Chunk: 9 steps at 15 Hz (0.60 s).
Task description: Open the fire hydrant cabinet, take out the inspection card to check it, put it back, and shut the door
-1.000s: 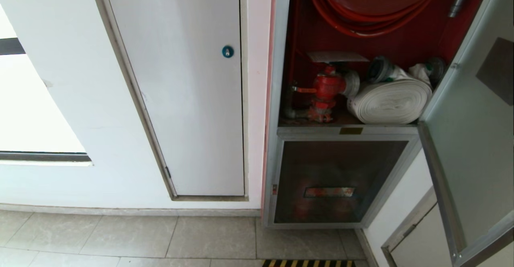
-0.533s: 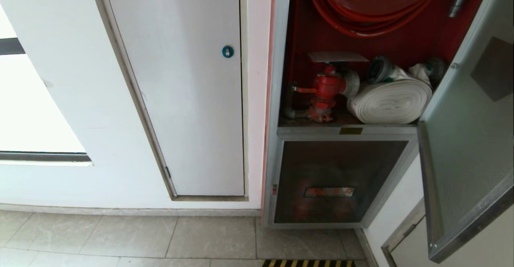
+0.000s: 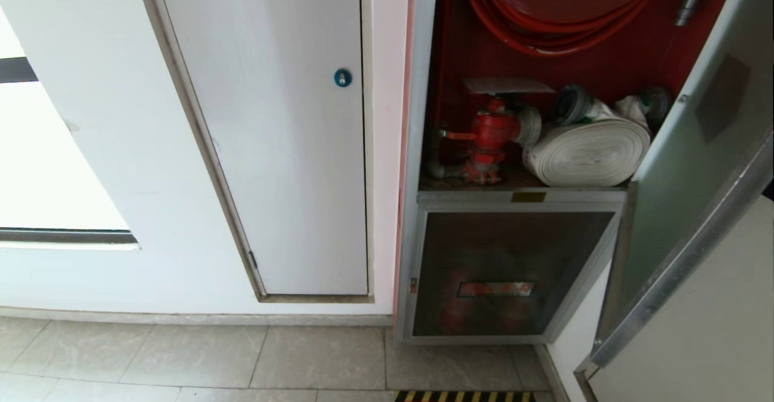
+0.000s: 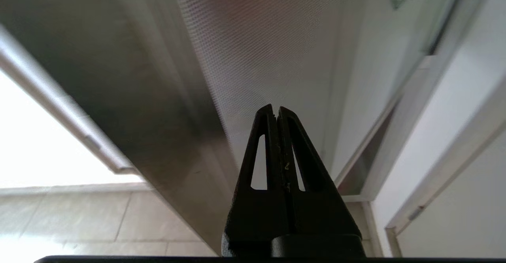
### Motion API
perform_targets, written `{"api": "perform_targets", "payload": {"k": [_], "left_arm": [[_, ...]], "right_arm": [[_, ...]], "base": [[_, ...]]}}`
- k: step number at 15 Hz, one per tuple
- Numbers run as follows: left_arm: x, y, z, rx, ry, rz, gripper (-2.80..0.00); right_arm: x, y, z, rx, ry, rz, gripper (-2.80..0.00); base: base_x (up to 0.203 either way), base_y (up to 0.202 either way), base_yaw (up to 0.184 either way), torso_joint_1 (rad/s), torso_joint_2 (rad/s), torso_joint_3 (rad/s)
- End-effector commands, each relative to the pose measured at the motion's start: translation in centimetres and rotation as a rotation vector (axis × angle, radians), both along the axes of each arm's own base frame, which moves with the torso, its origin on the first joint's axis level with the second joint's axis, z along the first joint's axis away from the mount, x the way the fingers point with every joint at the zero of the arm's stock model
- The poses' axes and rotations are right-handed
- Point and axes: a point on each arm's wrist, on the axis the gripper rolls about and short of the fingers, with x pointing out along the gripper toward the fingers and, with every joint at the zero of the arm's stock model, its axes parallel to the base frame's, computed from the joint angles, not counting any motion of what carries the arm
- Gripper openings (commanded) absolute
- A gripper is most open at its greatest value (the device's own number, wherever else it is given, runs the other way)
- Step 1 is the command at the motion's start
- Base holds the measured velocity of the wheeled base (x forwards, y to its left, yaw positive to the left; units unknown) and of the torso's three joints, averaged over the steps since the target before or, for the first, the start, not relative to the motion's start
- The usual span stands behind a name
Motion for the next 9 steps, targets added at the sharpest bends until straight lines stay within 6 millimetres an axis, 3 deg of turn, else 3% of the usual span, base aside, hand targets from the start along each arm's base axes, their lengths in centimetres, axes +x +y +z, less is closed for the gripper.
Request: {"api": "perform_targets", "payload": {"k": [1,9], "left_arm": [[0.0,0.0,0.0,0.000,0.001,0.000,-2.80],[0.0,0.0,0.0,0.000,0.001,0.000,-2.80]], "right_arm": [[2.8,0.1,-0.3,0.011,0.055,0.039,-2.80],[13.2,1.1,1.3,0.039,0.081,0.129,-2.80]], "base": [[0.000,0.000,0.000,0.000,0.00,0.000],[0.000,0.000,0.000,0.000,0.00,0.000]]}}
